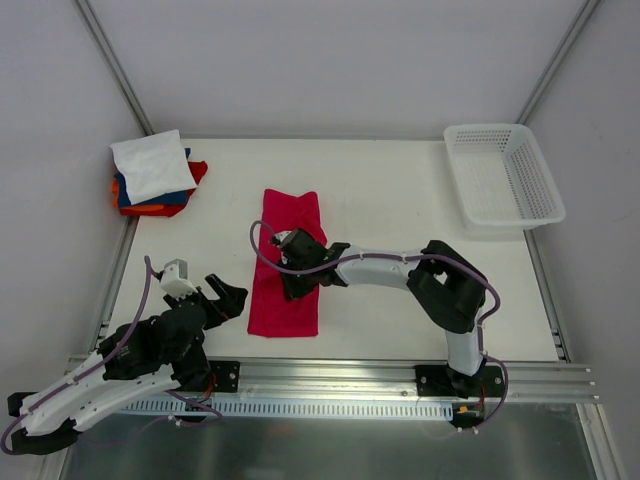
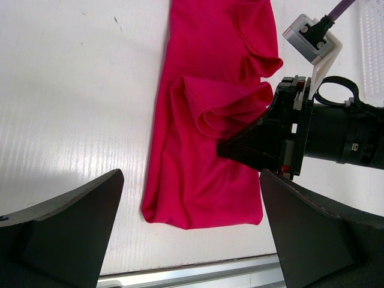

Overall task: Fold and stack the t-shirts
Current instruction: Fold the tshirt

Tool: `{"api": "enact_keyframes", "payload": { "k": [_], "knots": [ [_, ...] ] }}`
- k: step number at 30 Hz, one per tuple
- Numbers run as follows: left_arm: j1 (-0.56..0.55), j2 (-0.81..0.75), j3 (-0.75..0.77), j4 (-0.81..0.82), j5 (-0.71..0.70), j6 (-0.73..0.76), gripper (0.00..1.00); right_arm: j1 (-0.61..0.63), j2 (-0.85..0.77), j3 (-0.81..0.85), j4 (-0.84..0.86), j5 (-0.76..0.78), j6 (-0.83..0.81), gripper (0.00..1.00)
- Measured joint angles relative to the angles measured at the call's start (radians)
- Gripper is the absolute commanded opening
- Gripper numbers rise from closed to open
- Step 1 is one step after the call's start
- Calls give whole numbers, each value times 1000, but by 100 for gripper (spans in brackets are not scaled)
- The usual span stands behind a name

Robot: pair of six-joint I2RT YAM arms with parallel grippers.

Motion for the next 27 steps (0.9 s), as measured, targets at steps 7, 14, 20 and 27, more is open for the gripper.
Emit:
{"api": "enact_keyframes", "payload": {
  "k": [7,14,20,27],
  "knots": [
    [0,0,0,-6,0,0,99,-1,17,32,-5,3,-7,6],
    [0,0,0,-10,0,0,99,-13,18,84,-19,29,-40,6],
    [0,0,0,-10,0,0,99,-53,18,101,-29,40,-66,5],
    [0,0,0,-10,0,0,99,-124,30,127,-39,53,-97,5]
  ]
}}
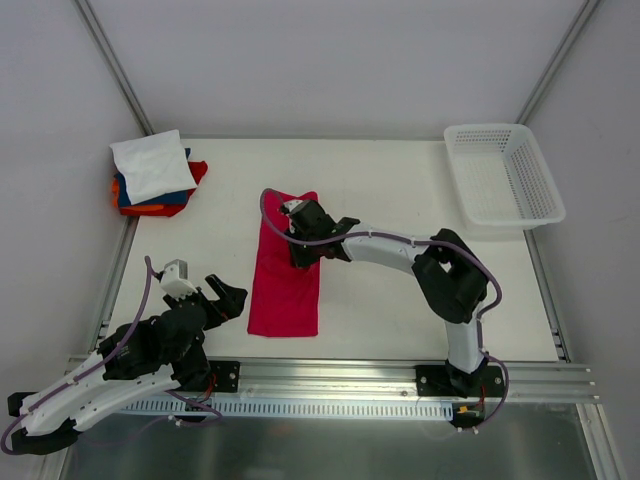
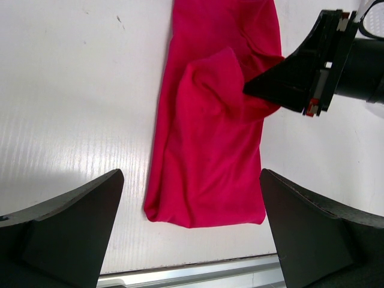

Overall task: Fold and stack the t-shirts
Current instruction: Fold the tshirt

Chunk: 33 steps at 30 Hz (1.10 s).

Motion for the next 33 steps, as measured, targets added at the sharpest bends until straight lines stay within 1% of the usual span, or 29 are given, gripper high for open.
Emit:
{"api": "enact_keyframes", "payload": {
  "k": [8,13,16,17,22,27,33],
  "knots": [
    [0,0,0,0,0,0,99,-100,55,84,-23,12,-32,4],
    [0,0,0,0,0,0,99,-171,124,214,-63,44,-60,5],
    [0,3,0,0,0,0,99,-210,116,215,-74,84,-71,7],
    [0,6,0,0,0,0,99,-221,106,202,-73,100,-78,14],
    [0,69,0,0,1,-18,99,-242,-26,42,-80,141,-87,35],
    [0,150,-16,0,2,-56,99,-209,-195,-149,-53,144,-63,40],
    [0,182,-38,6,2,-95,99,-95,-327,-336,-33,174,3,41]
  ]
}}
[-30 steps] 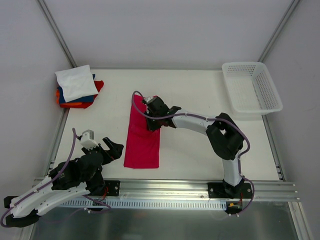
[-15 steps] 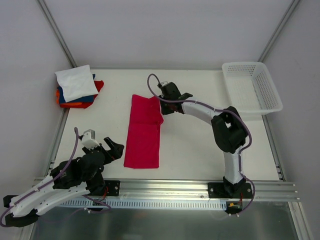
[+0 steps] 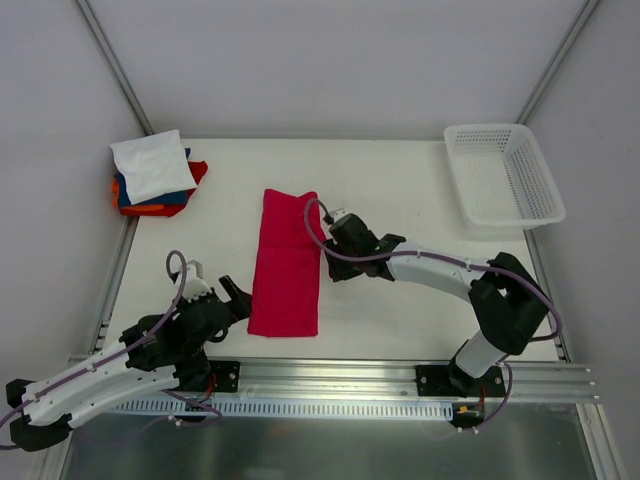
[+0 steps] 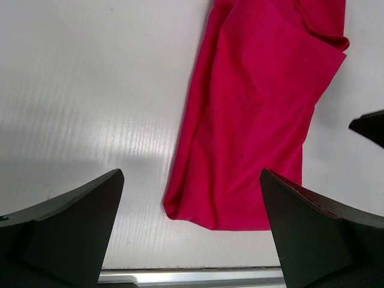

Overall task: Fold and stack the t-shirts
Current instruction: Fold the tshirt

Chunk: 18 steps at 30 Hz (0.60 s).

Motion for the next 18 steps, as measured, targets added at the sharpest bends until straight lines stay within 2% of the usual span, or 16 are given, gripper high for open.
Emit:
{"api": "enact_keyframes", "payload": {
  "k": [3,5,6,12,18],
  "knots": [
    [0,0,-30,14,7,-20,99,72,-43,-69,3,18,42,42],
    [0,0,-55,21,16,-34,99,110,-66,-99,3,27,68,45],
    [0,0,-70,24,27,-39,99,129,-76,-112,3,31,80,50],
    [0,18,-95,53,52,-55,99,235,-117,-158,11,73,153,55],
    [0,76,-128,112,62,-61,99,340,-119,-166,13,118,214,53]
  ]
}}
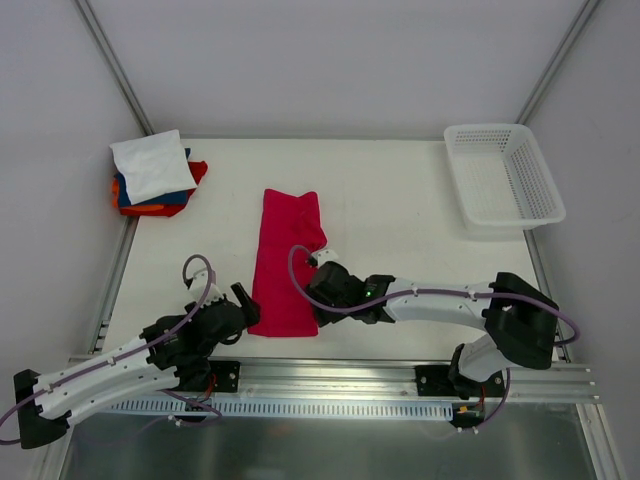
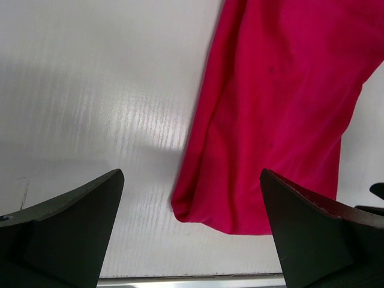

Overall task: Fold and stack the t-shirts
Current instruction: Fold the tshirt

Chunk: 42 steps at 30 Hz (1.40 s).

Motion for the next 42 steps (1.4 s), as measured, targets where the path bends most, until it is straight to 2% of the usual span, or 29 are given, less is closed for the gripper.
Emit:
{"api": "enact_keyframes", "payload": {
  "k": [8,22,26,31,33,34,42],
  "knots": [
    [0,26,-77,71,26,-6,99,80,13,0,14,24,53,52],
    [0,48,-85,146,51,-22,96,132,59,1,42,45,101,50],
    [0,54,-89,163,63,-26,87,135,72,1,53,50,114,49],
    [0,56,-95,184,89,-38,83,135,80,1,58,53,119,49],
    [0,60,-97,195,106,-51,77,136,80,1,58,56,119,49],
    [0,62,-98,199,113,-55,71,136,80,1,58,58,119,49],
    [-2,118,-101,243,149,-100,67,136,85,1,59,61,119,41]
  ]
}}
